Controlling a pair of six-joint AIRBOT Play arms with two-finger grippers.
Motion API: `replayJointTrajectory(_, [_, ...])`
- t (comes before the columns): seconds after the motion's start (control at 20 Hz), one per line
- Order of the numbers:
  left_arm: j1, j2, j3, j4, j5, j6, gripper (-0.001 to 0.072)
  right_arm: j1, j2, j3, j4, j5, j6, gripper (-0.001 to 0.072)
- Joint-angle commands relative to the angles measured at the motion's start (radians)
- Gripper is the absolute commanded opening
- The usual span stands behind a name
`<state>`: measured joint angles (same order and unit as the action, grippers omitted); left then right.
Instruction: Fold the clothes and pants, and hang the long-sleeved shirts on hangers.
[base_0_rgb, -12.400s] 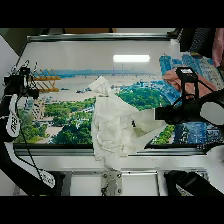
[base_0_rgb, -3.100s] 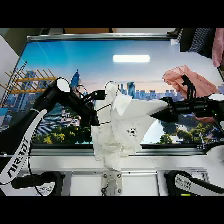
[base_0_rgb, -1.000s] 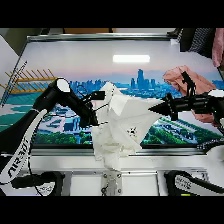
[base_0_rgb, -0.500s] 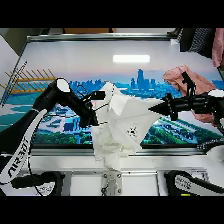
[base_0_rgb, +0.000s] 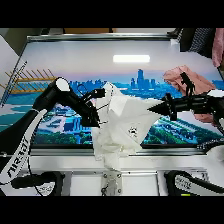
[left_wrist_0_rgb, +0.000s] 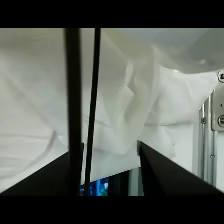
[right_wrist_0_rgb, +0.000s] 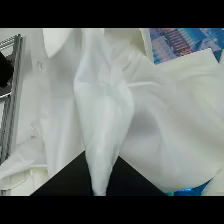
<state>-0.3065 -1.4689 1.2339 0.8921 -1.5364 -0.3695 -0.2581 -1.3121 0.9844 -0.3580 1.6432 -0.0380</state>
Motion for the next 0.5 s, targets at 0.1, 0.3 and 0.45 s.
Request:
replayJointTrajectory(0.1, [0.001, 0.000, 0.000, 0.008, 0.005, -0.056, 0.0340, -0.001, 0.002, 0.001, 0.016, 0.006, -0.019, 0.0008])
replayJointTrajectory(0.3, [0.006, 0.000, 0.000, 0.006, 0.029, -0.113, 0.0340, -0.001, 0.010, 0.001, 0.098, 0.008, -0.019, 0.0008])
replayJointTrajectory(0.45, [0.040, 0.000, 0.000, 0.005, 0.046, -0.159, 0.0340, -0.001, 0.015, 0.001, 0.100, 0.023, -0.019, 0.0008])
